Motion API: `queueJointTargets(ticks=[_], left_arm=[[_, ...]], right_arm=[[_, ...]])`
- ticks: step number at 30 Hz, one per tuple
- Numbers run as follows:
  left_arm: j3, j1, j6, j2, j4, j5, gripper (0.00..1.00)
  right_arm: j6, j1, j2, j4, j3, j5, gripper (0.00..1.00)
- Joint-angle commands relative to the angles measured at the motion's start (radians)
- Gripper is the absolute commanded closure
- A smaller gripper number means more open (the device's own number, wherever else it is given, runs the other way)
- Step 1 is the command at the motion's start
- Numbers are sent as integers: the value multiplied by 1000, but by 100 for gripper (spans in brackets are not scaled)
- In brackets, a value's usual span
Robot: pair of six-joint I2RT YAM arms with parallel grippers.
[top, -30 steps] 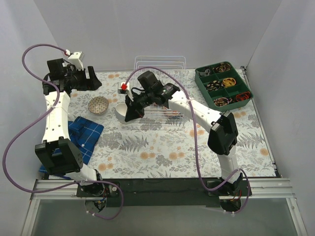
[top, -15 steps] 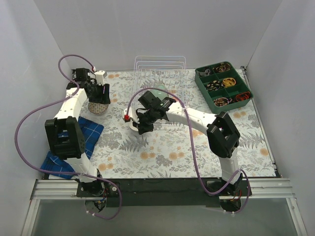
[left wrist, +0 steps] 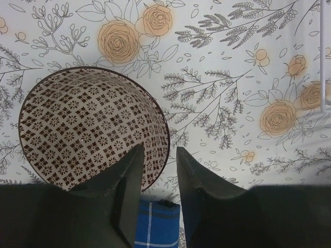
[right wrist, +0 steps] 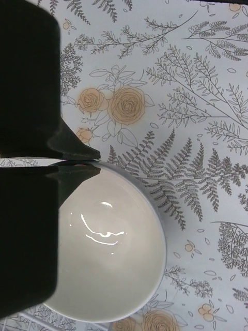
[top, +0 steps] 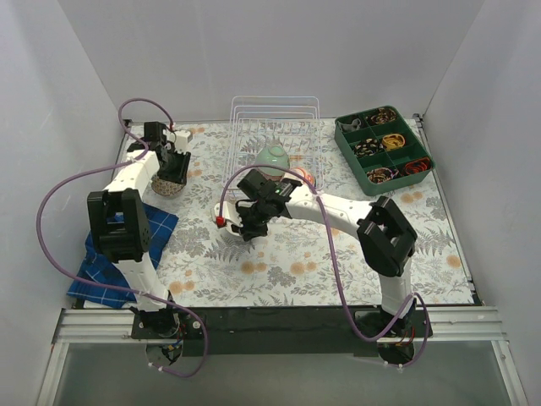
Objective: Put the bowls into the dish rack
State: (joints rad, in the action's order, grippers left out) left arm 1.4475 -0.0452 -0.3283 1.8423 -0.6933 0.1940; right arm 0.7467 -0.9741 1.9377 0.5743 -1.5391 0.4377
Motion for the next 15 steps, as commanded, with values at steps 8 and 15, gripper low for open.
queueJointTargets(ticks=[8, 15], left_arm=[[1, 21, 21, 41, 35, -64, 72], [-1, 21, 15, 38, 49, -57, 87]], right_arm=[[46, -23, -63, -53, 22, -42, 99], [60, -25, -66, -51, 31, -62, 87]])
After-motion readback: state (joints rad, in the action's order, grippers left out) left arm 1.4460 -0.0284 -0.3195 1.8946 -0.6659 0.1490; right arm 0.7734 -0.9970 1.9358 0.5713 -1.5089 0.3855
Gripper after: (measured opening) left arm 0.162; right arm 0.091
